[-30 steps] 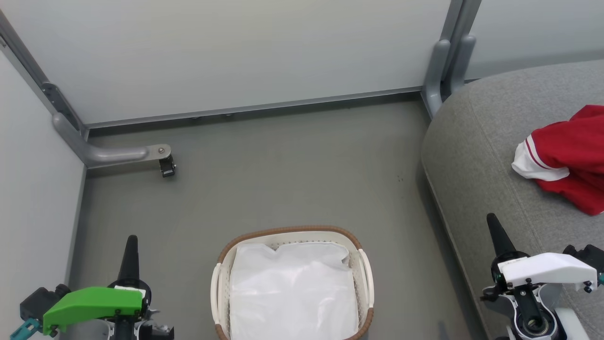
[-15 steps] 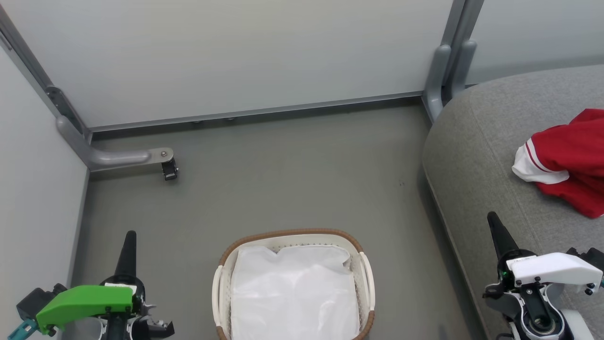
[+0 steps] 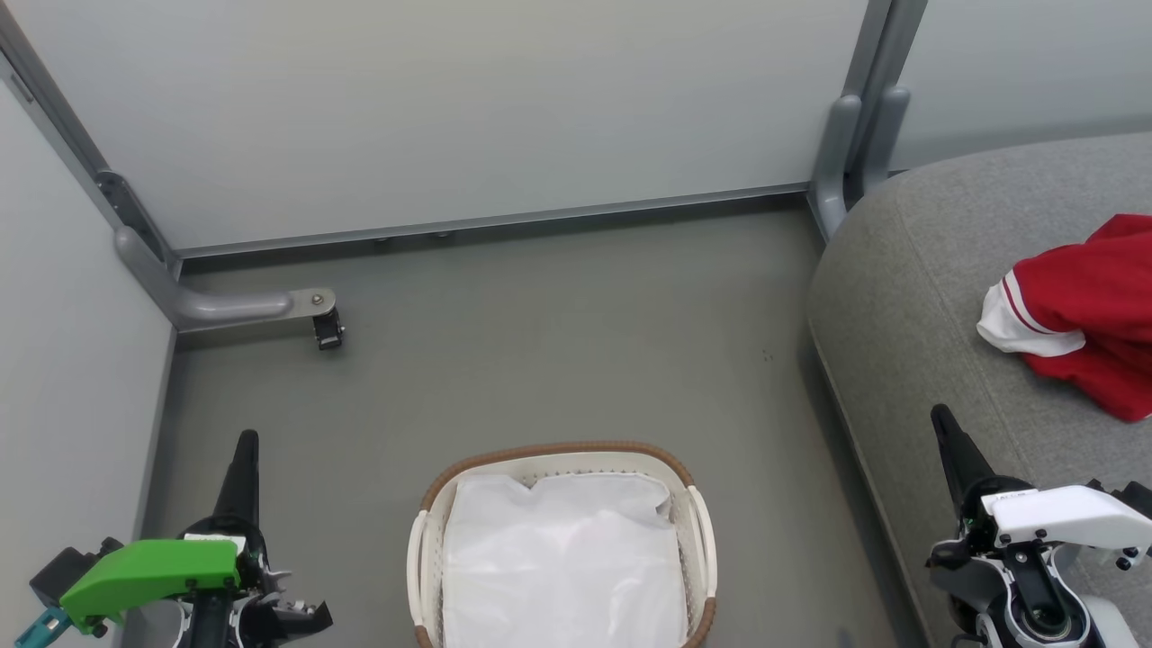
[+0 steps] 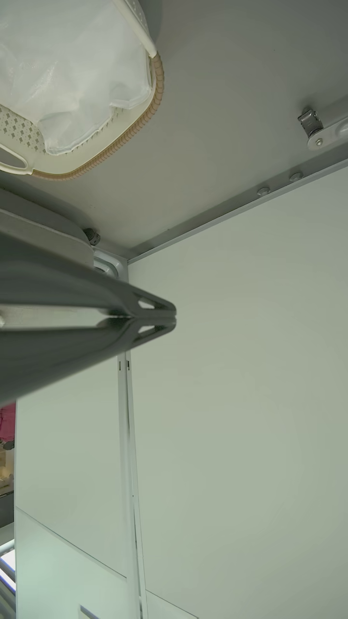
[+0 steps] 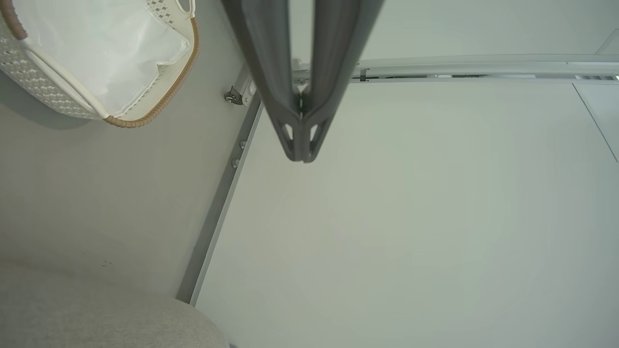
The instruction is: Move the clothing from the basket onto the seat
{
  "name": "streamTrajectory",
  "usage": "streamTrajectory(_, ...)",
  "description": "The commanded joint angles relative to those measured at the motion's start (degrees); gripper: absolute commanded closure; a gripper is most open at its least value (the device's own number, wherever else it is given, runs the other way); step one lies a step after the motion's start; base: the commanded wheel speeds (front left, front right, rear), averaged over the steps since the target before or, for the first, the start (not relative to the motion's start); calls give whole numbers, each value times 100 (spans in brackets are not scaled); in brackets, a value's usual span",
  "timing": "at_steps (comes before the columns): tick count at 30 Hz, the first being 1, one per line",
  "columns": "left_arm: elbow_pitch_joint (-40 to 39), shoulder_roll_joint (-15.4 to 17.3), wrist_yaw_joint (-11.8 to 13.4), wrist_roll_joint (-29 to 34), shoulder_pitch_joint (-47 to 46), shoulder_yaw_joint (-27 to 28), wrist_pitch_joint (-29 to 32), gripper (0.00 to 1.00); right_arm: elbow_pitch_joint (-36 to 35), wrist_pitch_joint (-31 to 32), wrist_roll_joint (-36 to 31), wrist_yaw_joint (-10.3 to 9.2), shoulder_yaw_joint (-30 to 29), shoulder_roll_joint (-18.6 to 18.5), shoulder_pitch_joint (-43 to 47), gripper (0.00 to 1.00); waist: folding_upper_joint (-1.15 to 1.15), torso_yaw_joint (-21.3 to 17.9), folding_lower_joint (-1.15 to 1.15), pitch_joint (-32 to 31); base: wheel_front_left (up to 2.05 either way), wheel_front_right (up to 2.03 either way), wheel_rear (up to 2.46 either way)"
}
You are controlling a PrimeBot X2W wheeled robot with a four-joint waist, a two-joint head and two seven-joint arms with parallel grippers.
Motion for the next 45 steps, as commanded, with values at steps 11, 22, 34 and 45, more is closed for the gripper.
streamTrajectory(11,-81,44,-31,-514,-125,71,146,100,-96,139,523,-2,-57,-40,61,100,0,20,0,-60,0,0,0)
streamTrajectory(22,-99,45,-34,-814,-125,91,228,100,-133,220,828,-2,-83,-42,89,100,0,36,0,-106,0,0,0)
streamTrajectory(34,-96,45,-34,-814,-115,90,226,100,-131,220,828,-2,-81,-42,88,100,0,36,0,-106,0,0,0)
streamTrajectory(45,-97,45,-34,-814,-115,90,225,100,-131,220,828,-2,-81,-42,88,100,0,36,0,-106,0,0,0)
